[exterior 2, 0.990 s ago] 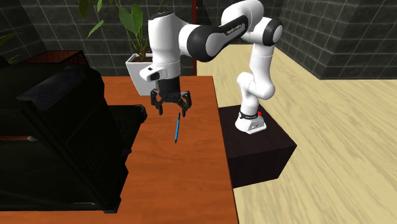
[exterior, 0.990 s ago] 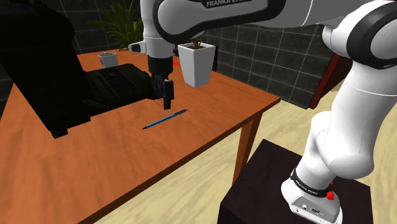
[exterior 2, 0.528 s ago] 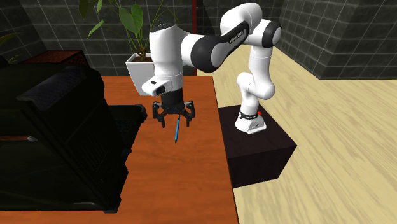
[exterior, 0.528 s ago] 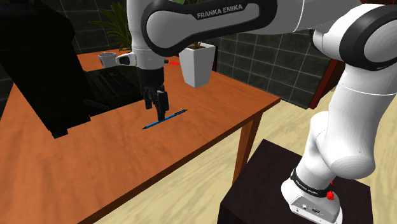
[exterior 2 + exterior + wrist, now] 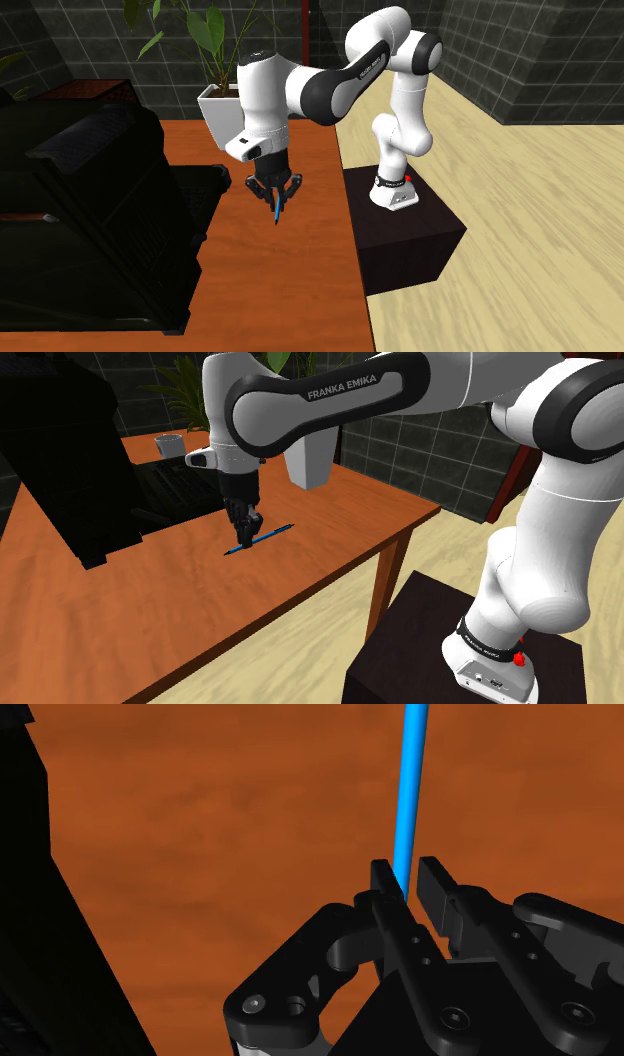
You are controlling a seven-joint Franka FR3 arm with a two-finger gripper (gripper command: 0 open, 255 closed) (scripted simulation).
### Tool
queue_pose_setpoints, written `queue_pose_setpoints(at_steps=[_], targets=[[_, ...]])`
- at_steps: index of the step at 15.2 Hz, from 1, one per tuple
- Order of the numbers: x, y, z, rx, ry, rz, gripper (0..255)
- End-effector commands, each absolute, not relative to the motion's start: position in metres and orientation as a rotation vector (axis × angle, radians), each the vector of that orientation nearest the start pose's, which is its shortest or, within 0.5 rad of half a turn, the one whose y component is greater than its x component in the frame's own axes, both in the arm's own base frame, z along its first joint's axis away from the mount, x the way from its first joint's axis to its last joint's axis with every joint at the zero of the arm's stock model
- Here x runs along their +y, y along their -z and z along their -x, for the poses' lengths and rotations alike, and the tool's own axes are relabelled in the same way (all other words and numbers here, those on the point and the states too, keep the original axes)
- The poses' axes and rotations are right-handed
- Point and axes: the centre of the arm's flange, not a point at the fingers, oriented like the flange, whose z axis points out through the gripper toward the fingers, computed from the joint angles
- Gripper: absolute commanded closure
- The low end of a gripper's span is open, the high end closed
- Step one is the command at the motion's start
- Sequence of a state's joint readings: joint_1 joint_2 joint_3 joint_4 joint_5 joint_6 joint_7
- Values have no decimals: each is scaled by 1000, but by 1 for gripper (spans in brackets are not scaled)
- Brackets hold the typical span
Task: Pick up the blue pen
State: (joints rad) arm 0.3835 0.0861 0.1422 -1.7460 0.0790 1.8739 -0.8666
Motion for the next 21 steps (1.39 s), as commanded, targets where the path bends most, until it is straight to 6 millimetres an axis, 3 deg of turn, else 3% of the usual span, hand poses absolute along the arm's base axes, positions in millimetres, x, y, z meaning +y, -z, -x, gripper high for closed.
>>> queue_pose_setpoints(at_steps=[1,7,21], targets=[[301,-519,-512,-1936,87,2371,255],[301,-519,-512,-1936,87,2371,255],[301,-593,-512,-1936,87,2371,255]])
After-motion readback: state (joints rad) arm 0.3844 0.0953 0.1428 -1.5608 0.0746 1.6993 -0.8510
